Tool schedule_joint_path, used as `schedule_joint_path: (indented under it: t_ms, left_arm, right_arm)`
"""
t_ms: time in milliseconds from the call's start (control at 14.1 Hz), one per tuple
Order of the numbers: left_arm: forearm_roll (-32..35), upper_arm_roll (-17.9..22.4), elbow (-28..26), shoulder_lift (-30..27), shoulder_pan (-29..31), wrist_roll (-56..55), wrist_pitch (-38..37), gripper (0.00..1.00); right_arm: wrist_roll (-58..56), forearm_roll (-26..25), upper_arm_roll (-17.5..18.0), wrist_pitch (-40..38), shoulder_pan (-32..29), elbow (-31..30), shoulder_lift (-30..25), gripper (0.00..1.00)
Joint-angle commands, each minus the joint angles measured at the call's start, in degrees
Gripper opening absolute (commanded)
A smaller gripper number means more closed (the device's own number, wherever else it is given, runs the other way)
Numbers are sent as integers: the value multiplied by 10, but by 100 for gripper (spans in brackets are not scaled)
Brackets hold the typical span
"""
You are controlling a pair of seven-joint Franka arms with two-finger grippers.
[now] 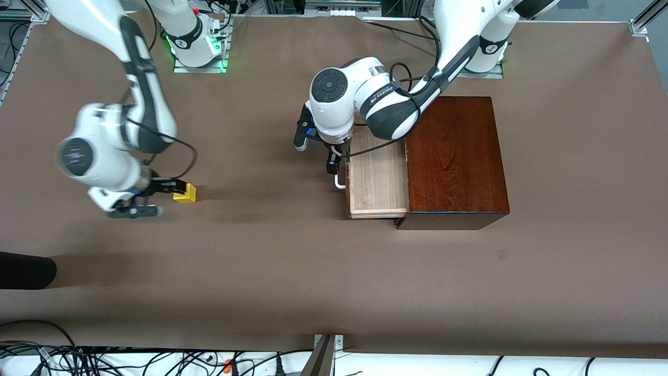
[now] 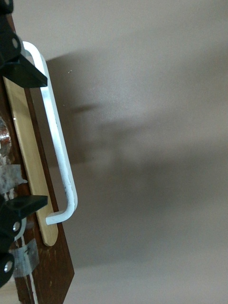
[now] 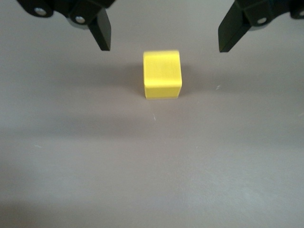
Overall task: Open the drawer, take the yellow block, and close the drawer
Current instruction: 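Carry the yellow cube out and set it on the table with the right gripper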
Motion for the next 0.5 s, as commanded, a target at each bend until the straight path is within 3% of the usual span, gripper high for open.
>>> schedule_joint_path:
  t_ms: [0,213,426]
  left_arm:
    - [19,4,8,-1,1,4,-48,100]
    - [32,5,8,-9,2,-9,-87,100]
    - [58,5,7,-13,2,-18,-128,100]
  right_arm:
    - [-5,7,-18,-176,-4,133,2,100]
    - [-15,2,-40,-254,-4,217,-26,100]
    - [-11,-14,-54,-319,-2,243,-63,100]
